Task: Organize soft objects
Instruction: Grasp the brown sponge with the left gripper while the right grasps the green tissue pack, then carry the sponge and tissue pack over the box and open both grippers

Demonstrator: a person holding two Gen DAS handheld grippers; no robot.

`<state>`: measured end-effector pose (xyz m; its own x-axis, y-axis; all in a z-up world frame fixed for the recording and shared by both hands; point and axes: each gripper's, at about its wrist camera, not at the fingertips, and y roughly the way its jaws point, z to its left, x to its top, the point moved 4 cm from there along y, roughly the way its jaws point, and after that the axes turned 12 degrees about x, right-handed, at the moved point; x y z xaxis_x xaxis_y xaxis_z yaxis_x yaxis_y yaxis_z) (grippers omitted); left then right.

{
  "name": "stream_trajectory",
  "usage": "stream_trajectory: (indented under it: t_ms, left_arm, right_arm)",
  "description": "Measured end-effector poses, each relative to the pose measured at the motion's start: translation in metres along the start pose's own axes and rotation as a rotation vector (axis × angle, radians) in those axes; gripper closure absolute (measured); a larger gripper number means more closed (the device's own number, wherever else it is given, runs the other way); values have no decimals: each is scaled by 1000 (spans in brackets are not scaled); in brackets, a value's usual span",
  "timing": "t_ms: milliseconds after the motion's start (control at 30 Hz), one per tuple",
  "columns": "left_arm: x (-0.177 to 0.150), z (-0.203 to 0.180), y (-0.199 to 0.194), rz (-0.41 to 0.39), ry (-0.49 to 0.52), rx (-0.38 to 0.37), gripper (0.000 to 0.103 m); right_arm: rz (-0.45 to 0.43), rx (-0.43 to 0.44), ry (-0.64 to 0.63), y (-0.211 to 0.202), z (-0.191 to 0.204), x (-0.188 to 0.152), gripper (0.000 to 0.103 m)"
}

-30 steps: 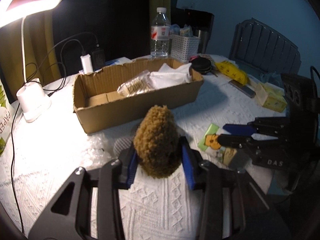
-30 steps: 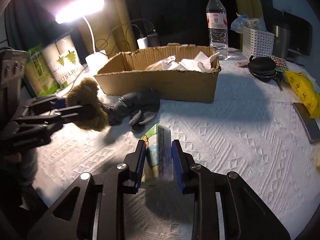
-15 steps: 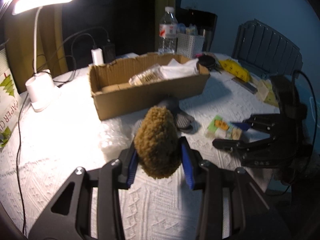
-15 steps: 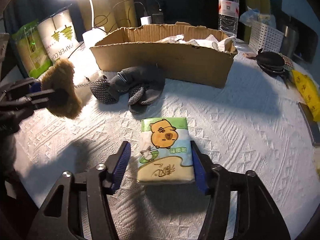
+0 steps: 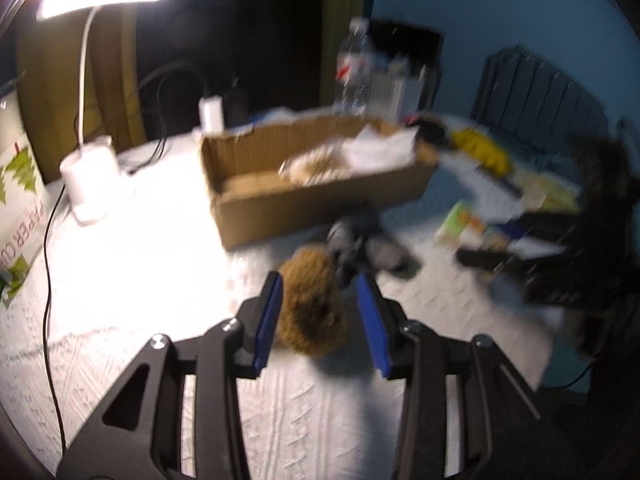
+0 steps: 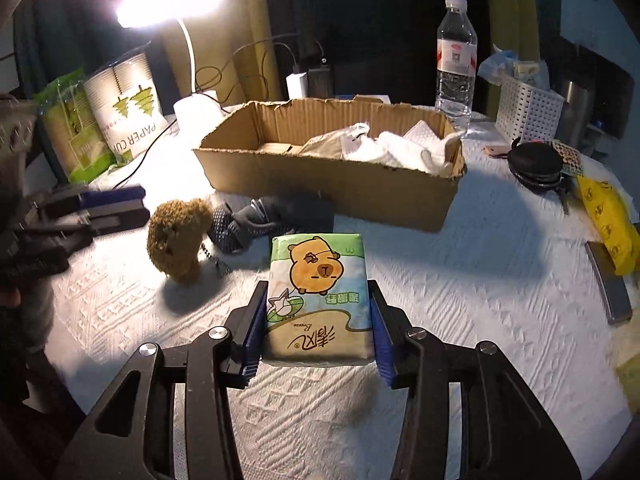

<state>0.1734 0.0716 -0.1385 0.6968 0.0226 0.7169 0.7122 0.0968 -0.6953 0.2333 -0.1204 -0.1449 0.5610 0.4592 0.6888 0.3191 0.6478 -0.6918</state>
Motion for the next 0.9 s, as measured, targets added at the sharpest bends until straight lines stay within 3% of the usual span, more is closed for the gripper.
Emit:
stream_trajectory:
  t_ms: [33, 100, 300, 467, 500, 533, 633, 900]
  left_arm:
    - [-4, 0, 5, 16, 0, 15, 44]
    - [-10, 0, 12, 36, -7, 18, 38]
    - [-7, -9, 11, -9, 20, -9, 38]
    - [-6, -15, 26, 10, 39, -3, 39]
    - [-6, -16, 28, 11, 43, -4, 40]
    - [-5, -18, 30, 13, 53, -3, 52]
    - [-4, -22, 31, 12, 70, 5, 67]
    - [12, -19, 18, -13, 48, -16, 73]
  right_arm:
    - [1, 0, 2, 1, -1, 0, 55]
    - [7, 3, 7, 4, -3, 0, 55]
    - [25, 14, 12, 12, -4, -2, 55]
    - [27, 15, 24, 15, -8, -3, 55]
    - [28, 15, 27, 15, -9, -4, 55]
    - [29, 15, 31, 15, -11, -5, 55]
    - [27, 14, 41, 14, -14, -6, 55]
    - [-14, 16, 37, 1, -17, 7, 55]
